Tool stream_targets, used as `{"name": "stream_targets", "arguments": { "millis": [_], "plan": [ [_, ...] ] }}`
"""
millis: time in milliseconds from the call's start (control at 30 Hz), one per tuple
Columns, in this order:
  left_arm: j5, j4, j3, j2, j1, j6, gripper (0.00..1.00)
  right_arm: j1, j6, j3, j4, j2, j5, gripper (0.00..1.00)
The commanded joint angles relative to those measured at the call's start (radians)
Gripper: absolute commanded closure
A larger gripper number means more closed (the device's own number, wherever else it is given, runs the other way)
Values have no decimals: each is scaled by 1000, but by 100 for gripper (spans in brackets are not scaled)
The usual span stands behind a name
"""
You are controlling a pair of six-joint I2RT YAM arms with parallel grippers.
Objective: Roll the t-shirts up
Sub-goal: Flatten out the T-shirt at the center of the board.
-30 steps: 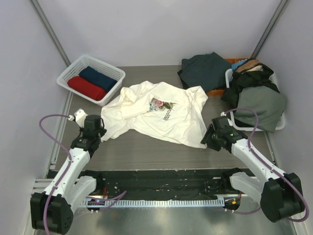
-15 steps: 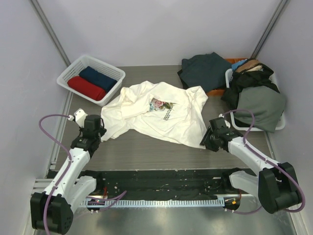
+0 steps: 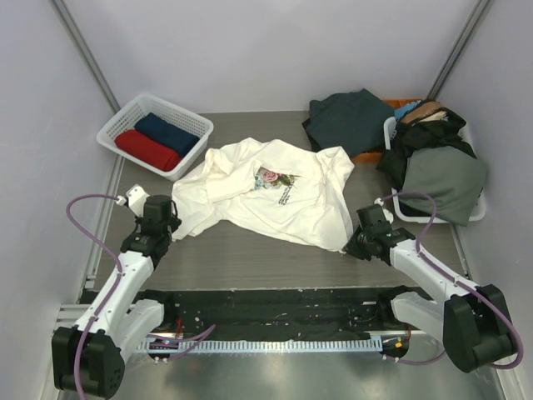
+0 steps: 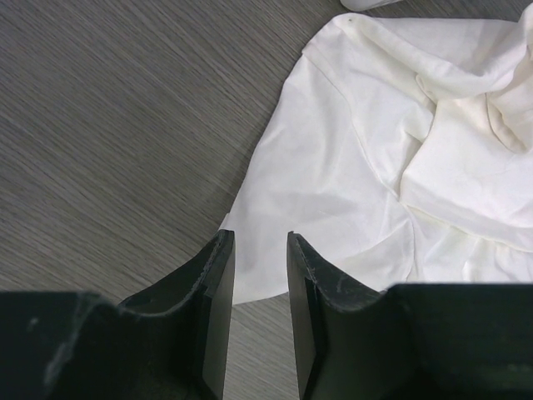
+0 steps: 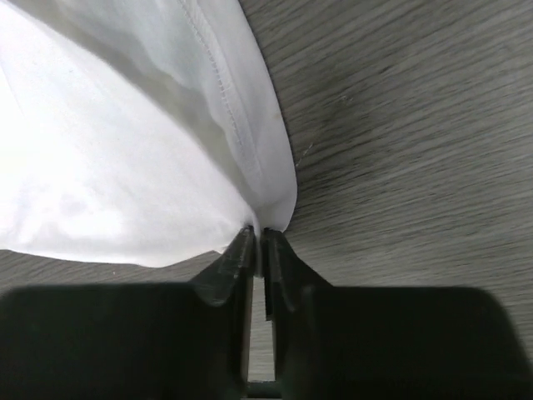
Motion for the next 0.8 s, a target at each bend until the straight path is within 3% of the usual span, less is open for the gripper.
{"name": "stream_targets", "arguments": {
  "millis": [0,233,600,667,700,767],
  "plan": [
    [-24,55,16,20,5,8,63,11,35,-22,31,-13,1,98],
    [5,41,33,116,5,20,49,11,-3,82,-62,-134,67,99],
    [38,-17,98,288,9,7,59,11,-26,68,-32,-125,43,99],
    [6,-43,101,273,8,-9,54,11,-34,67,-18,-112,32,99],
    [-7,-72,101,256,9,-18,46,11,-35,65,-13,-109,30,99],
    [-18,-97,101,239,9,-27,44,11,-40,62,-4,-103,26,99]
  ]
}}
